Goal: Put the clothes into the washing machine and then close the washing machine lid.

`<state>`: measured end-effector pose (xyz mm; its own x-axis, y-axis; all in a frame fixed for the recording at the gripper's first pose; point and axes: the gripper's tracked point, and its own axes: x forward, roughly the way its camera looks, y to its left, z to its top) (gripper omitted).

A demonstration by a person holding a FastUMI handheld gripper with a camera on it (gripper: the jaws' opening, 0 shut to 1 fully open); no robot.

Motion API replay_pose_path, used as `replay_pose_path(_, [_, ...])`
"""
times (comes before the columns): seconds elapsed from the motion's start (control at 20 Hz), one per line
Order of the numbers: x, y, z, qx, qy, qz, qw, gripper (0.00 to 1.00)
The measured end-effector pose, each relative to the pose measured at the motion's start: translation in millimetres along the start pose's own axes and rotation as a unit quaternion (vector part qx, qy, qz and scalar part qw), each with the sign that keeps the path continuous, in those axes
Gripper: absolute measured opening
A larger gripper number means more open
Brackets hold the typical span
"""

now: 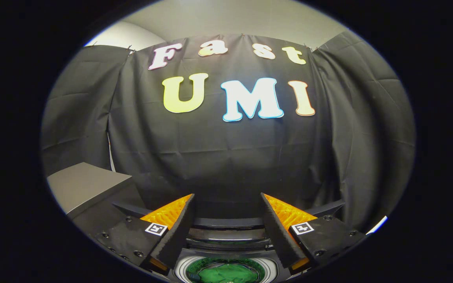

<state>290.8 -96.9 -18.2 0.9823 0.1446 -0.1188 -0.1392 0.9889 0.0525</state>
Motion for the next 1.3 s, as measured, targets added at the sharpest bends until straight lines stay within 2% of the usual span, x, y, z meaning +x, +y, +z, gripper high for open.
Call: replay_pose_path(1.3, [-71.0, 10.2, -43.3, 0.022, 0.019, 0.015, 0.999, 0.98])
